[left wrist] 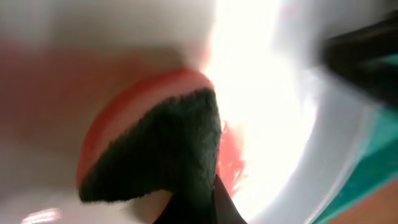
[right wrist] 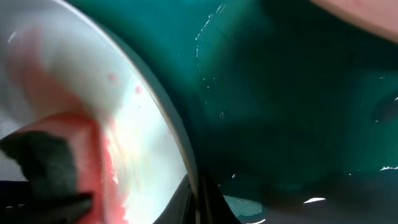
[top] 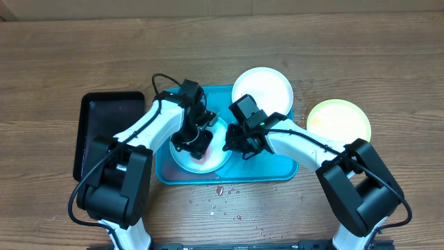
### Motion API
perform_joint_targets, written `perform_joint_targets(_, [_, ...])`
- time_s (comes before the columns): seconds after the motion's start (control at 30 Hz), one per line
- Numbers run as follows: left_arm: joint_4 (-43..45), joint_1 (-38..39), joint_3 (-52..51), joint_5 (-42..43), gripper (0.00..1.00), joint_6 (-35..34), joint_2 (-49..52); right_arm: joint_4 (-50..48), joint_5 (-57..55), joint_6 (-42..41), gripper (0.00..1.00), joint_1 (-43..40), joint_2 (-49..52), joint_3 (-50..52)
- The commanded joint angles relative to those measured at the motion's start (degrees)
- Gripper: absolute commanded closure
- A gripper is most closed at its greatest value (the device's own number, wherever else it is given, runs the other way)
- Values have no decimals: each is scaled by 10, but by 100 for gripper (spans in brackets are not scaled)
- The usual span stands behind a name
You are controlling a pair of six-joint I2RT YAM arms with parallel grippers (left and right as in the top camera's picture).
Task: Clean dirty plates on tray and stack at the side
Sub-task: 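Scrub the white plate with the sponge while the right gripper holds it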
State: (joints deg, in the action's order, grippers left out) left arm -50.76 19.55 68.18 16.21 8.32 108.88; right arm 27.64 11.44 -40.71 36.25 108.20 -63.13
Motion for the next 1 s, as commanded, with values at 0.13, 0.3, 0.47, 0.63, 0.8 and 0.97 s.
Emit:
perform_joint_targets(0.13, [111, 7, -5, 45, 96, 36, 7, 1, -6, -9, 96, -3, 7, -3])
perform_joint_targets(0.3, [154, 7, -5, -251, 96, -173, 7, 1, -6, -9, 96, -3, 7, -3])
perform_joint_targets(0.47, [106, 7, -5, -422, 96, -310, 7, 1, -7, -9, 96, -3, 7, -3])
perform_joint_targets(0.63, [29, 7, -5, -290, 96, -289, 7, 0, -7, -9, 96, -3, 7, -3])
perform_joint_targets(0.8, [-9, 7, -5, -37, 96, -140, 7, -2, -7, -9, 96, -3, 7, -3])
perform_joint_targets(0.97, [33, 7, -5, 87, 96, -53, 7, -1, -7, -9, 96, -3, 7, -3])
